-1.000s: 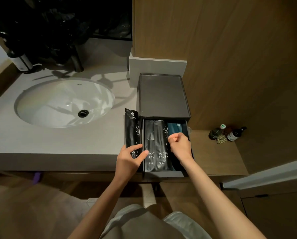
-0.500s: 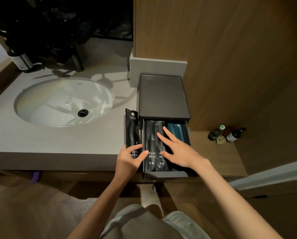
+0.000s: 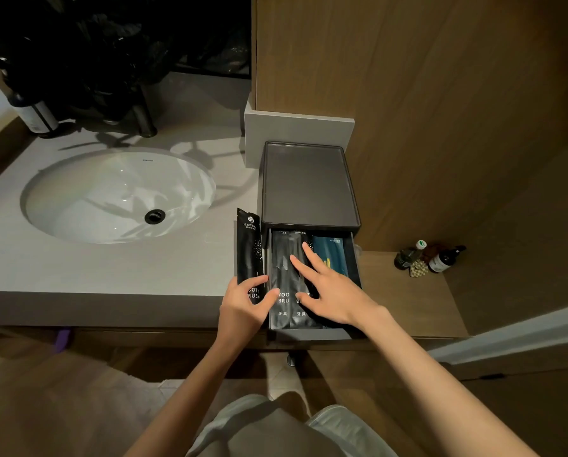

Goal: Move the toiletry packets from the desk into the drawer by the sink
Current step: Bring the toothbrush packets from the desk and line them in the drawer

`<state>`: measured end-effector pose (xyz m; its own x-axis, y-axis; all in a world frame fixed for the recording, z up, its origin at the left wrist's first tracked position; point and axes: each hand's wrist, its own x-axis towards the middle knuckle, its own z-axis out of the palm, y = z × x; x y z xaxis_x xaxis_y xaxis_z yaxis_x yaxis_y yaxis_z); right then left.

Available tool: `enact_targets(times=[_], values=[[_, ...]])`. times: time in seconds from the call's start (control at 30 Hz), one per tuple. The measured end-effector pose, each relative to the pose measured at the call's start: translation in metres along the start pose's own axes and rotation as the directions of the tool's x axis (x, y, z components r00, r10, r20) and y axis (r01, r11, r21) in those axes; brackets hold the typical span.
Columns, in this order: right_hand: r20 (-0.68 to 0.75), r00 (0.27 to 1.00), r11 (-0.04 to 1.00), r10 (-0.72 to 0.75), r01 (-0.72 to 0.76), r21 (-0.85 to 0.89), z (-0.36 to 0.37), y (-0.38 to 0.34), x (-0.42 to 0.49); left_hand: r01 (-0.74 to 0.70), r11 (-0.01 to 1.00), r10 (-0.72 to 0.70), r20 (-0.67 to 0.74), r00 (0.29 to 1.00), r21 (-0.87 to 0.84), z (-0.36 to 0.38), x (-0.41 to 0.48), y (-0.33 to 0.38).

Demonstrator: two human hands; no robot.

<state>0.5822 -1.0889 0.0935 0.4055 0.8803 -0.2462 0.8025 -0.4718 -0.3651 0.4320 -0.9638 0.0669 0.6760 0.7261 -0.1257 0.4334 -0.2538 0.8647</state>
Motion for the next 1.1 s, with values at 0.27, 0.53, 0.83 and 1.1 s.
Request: enact_targets(times=[0.27, 0.53, 0.83, 1.1], values=[[-0.157, 0.986, 0.967, 0.061, -0.019, 0.255, 0.013, -0.007, 0.0, 0.138, 0.963, -0.146, 0.021, 0.989, 0.231, 0.012, 0.019, 0.019], [-0.187, 0.979, 0.992, 0.082, -0.063, 0.105, 0.018, -0.008, 0.002, 0.179, 0.964, -0.182, -0.001, 0.983, 0.197, 0.017, 0.022, 0.019], [-0.109, 0.991, 0.996, 0.077, -0.071, 0.061, 0.017, 0.002, 0.003, 0.187, 0.962, -0.194, 0.021, 0.981, 0.197, 0.017, 0.022, 0.02], [-0.084, 0.995, 0.991, 0.06, -0.05, 0.124, 0.014, -0.001, 0.004, 0.167, 0.967, -0.183, 0.068, 0.981, 0.194, 0.014, 0.022, 0.022]])
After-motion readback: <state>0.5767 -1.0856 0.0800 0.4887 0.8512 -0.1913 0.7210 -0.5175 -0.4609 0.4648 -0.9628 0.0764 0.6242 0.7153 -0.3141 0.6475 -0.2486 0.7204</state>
